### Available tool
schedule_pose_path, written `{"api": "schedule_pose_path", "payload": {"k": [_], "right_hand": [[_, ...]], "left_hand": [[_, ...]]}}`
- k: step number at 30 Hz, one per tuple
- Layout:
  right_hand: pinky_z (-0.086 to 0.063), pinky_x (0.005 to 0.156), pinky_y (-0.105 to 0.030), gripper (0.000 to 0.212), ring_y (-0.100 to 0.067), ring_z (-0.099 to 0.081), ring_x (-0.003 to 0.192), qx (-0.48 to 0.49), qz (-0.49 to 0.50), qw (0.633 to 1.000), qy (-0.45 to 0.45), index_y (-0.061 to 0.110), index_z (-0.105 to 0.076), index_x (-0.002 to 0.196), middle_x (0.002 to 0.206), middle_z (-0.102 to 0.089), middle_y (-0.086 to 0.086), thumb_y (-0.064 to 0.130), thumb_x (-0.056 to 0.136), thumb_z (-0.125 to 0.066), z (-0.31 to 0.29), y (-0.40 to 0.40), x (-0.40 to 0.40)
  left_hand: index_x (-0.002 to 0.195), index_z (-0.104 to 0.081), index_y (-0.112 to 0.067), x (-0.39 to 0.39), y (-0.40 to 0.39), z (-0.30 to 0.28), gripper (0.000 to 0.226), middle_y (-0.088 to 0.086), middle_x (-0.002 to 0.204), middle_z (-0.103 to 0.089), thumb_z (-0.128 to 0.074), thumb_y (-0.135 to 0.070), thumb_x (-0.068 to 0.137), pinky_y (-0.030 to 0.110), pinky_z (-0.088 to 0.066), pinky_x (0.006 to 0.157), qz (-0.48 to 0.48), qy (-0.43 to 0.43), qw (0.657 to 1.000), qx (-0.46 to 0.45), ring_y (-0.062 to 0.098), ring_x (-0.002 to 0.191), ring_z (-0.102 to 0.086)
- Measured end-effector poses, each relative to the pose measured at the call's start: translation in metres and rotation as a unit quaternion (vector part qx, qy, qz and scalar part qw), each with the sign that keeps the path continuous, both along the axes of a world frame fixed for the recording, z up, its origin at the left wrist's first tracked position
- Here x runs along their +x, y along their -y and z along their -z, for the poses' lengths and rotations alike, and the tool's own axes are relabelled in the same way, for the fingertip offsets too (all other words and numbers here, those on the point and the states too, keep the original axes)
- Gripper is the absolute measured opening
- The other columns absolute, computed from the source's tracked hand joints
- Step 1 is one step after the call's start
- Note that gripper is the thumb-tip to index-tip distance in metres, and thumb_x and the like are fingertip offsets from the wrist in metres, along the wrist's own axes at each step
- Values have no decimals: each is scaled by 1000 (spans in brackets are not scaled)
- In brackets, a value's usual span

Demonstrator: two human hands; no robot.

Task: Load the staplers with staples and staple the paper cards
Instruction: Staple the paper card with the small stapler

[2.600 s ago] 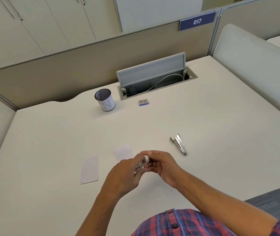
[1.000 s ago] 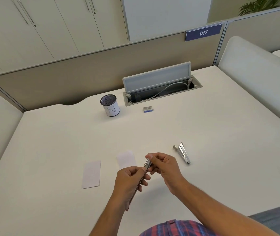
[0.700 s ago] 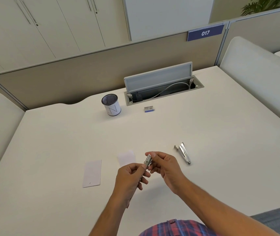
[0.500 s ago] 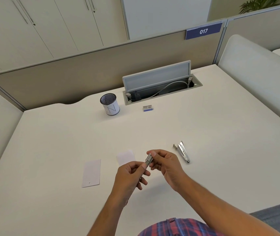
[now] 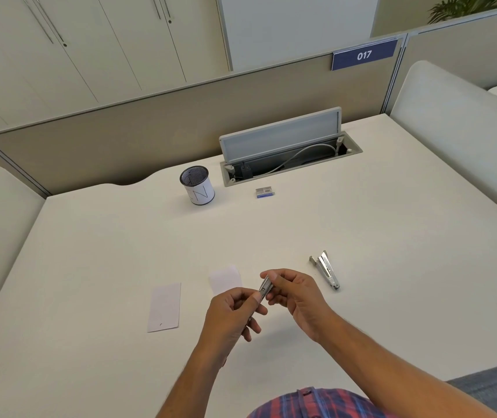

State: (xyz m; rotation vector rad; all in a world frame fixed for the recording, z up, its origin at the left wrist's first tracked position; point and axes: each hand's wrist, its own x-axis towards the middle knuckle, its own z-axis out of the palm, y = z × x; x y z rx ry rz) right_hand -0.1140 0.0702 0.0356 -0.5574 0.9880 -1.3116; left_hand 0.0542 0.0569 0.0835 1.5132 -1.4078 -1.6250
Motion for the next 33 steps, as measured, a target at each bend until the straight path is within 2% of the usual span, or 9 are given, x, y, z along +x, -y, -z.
{"api": "schedule_pose_path", "payload": {"k": [8, 15, 20, 28, 33], "right_hand": [[-53, 70, -30, 31, -21, -62, 71, 7, 9, 1000, -6, -3, -76, 104, 86, -68, -13, 23, 87, -76, 3, -1, -3], [-53, 68, -30, 29, -21, -61, 70, 19, 25, 999, -7, -2, -77, 103, 84, -69, -12, 22, 87, -74, 5, -1, -3], [-53, 67, -29, 34, -21, -61, 68, 22, 28, 999, -8, -4, -76, 103, 84, -69, -13, 24, 84, -76, 6, -1, -2], [-53, 66, -29, 36, -21, -61, 67, 26, 34, 999, -16, -4, -77, 101, 84, -68, -13, 26, 80, -78, 9, 2, -1], [-53, 65, -29, 46, -21, -60, 66, 36, 65, 997, -22, -8, -75, 101, 83, -67, -13, 28, 75, -82, 7, 6, -5]], "left_hand": [[100, -76, -11, -1, -1, 1, 15, 10, 85, -77, -66, -23, 97, 32, -51, 54, 3, 0, 1000, 3, 26, 61, -67], [100, -76, -11, 0, -2, 2, 15, 11, 85, -77, -66, -22, 97, 36, -59, 64, -4, -3, 1000, 3, 27, 65, -70], [100, -76, -12, 3, -3, 5, 14, 11, 85, -77, -65, -20, 98, 40, -61, 70, -9, -1, 1000, 5, 26, 67, -71], [100, -76, -12, 4, -2, 5, 14, 11, 86, -78, -65, -20, 98, 41, -61, 71, -11, -2, 1000, 7, 26, 69, -72], [101, -76, -11, 5, 0, 2, 14, 9, 87, -78, -64, -17, 99, 40, -61, 73, -9, 0, 1000, 8, 27, 72, -73]]}}
